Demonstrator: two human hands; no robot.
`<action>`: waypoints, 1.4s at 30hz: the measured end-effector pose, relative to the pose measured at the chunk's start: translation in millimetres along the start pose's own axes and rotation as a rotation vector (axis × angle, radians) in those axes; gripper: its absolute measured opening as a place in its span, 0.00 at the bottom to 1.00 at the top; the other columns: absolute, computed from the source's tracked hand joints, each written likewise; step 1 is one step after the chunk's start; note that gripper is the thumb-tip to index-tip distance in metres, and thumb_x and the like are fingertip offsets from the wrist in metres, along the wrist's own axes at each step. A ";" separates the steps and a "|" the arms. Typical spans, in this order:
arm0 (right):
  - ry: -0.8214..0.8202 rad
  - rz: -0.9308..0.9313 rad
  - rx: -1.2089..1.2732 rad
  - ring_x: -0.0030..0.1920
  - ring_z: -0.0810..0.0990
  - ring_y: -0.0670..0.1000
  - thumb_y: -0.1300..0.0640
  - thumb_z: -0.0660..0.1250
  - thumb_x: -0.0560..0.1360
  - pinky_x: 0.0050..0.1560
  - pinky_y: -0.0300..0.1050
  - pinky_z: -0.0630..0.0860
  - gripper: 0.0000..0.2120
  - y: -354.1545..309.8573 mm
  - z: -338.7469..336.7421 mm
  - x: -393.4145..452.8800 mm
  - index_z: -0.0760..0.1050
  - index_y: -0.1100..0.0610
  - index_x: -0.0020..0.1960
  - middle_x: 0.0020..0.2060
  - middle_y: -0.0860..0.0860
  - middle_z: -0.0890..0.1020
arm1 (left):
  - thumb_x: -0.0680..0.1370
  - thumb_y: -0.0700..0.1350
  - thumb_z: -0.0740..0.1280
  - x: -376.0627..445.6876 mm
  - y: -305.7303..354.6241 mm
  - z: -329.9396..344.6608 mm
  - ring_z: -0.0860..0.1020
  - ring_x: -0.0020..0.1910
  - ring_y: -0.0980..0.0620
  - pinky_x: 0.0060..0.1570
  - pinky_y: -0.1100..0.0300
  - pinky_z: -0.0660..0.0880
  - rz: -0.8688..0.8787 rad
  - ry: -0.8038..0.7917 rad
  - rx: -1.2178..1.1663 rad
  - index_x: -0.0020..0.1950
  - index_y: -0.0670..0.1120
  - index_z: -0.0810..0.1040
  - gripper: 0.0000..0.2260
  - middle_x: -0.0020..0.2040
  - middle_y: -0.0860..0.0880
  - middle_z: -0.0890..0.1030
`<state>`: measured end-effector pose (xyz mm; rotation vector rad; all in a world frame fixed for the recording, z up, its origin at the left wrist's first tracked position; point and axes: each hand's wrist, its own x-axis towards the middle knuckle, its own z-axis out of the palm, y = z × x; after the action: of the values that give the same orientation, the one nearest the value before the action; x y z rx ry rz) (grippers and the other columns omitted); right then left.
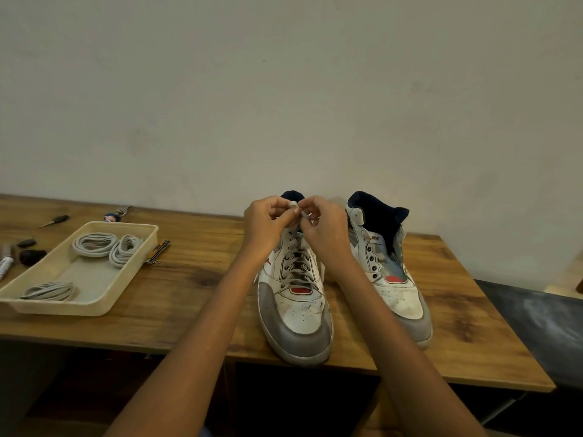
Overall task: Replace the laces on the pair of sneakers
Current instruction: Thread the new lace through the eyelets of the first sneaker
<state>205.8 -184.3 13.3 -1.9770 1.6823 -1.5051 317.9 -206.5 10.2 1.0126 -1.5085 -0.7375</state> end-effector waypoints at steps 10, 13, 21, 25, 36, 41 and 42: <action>-0.081 0.023 -0.284 0.60 0.64 0.53 0.63 0.60 0.78 0.46 0.31 0.54 0.10 -0.3 0.1 5.1 0.76 0.62 0.57 0.54 0.57 0.72 | 0.73 0.38 0.70 -4.2 -2.2 3.8 0.80 0.39 0.51 0.41 0.56 0.79 0.367 0.133 0.314 0.48 0.40 0.83 0.05 0.40 0.45 0.83; -0.142 0.044 -0.298 0.61 0.65 0.55 0.64 0.61 0.77 0.48 0.33 0.56 0.09 3.1 -1.2 5.7 0.75 0.62 0.57 0.55 0.58 0.73 | 0.73 0.40 0.71 -5.1 2.8 5.8 0.80 0.34 0.58 0.39 0.65 0.79 0.178 0.128 0.148 0.48 0.40 0.83 0.06 0.40 0.46 0.83; 0.057 -0.117 -0.476 0.52 0.71 0.52 0.60 0.69 0.74 0.44 0.41 0.69 0.08 2.3 -5.4 -1.3 0.75 0.58 0.52 0.49 0.53 0.76 | 0.72 0.40 0.72 -3.2 11.7 3.9 0.79 0.29 0.57 0.30 0.67 0.76 -0.355 0.070 -0.242 0.47 0.38 0.82 0.07 0.35 0.47 0.81; 0.154 -0.420 -0.547 0.43 0.74 0.52 0.67 0.74 0.66 0.33 0.36 0.65 0.11 8.7 -1.7 -5.4 0.77 0.58 0.45 0.42 0.53 0.77 | 0.73 0.40 0.71 -3.2 13.1 0.9 0.80 0.33 0.51 0.34 0.63 0.79 -0.513 0.045 -0.358 0.44 0.40 0.82 0.03 0.37 0.44 0.82; 0.092 0.020 -0.061 0.45 0.71 0.45 0.58 0.70 0.71 0.42 0.35 0.66 0.04 10.9 -14.1 -2.2 0.76 0.54 0.40 0.41 0.44 0.76 | 0.73 0.37 0.70 -2.5 10.4 2.2 0.79 0.31 0.52 0.32 0.64 0.79 -0.602 0.127 -0.473 0.40 0.39 0.79 0.03 0.36 0.43 0.81; 0.033 0.420 0.090 0.34 0.74 0.47 0.61 0.69 0.72 0.38 0.46 0.73 0.07 22.0 -29.6 -0.4 0.78 0.55 0.35 0.32 0.49 0.78 | 0.74 0.34 0.69 -2.0 -1.1 -1.7 0.78 0.25 0.58 0.30 0.65 0.79 -0.672 0.140 -0.442 0.38 0.39 0.77 0.05 0.33 0.45 0.80; 0.014 0.468 0.050 0.35 0.75 0.48 0.60 0.70 0.72 0.40 0.48 0.75 0.06 24.3 -28.4 -1.2 0.78 0.56 0.36 0.33 0.51 0.78 | 0.74 0.35 0.69 -2.8 -1.9 -1.6 0.79 0.25 0.58 0.29 0.65 0.79 -0.695 0.112 -0.441 0.38 0.38 0.77 0.05 0.31 0.45 0.80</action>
<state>168.9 -178.9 10.7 -1.4117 1.9155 -1.3683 320.0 -204.7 7.7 1.2076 -0.8178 -1.4020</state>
